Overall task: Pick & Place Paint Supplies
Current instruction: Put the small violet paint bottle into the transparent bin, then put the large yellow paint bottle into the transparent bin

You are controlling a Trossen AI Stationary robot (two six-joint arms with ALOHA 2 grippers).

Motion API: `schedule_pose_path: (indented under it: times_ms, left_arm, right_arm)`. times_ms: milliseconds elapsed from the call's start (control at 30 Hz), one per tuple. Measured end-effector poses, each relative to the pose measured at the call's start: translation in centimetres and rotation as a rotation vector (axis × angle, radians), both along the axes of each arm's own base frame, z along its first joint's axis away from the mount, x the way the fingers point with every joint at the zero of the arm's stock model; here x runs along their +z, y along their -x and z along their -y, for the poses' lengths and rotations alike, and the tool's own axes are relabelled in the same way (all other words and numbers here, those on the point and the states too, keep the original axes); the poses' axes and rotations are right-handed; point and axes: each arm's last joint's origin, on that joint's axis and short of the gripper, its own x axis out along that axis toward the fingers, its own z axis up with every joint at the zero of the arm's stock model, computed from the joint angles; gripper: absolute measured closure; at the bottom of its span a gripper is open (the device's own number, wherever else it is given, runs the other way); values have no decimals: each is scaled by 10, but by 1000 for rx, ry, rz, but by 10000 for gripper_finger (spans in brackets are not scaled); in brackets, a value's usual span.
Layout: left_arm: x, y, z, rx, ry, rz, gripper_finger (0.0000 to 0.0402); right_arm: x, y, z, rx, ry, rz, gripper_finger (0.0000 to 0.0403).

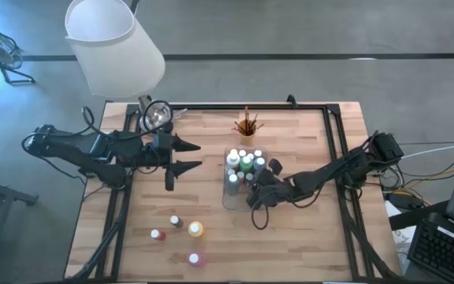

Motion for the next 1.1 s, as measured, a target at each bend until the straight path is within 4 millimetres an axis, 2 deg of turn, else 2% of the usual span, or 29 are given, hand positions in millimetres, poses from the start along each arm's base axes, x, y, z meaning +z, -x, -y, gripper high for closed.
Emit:
schedule_pose_path:
  times_ms: [167,333,567,833,1100]
  left_arm:
    - [0,0,0,1,1,0,179]
    - [0,0,0,1,2,0,179]
    - [0,0,0,1,2,0,179]
    - [0,0,0,3,20,2,179]
    - [0,0,0,3,21,3,179]
  right_arm:
    - [-1,1,1,-8,20,-12,204]
    - [7,-1,0,12,35,0,175]
    - [27,-10,-14,81,61,20,195]
    - [68,-18,-36,176,138,-55,233]
    - [110,-15,-78,350,186,-15,251]
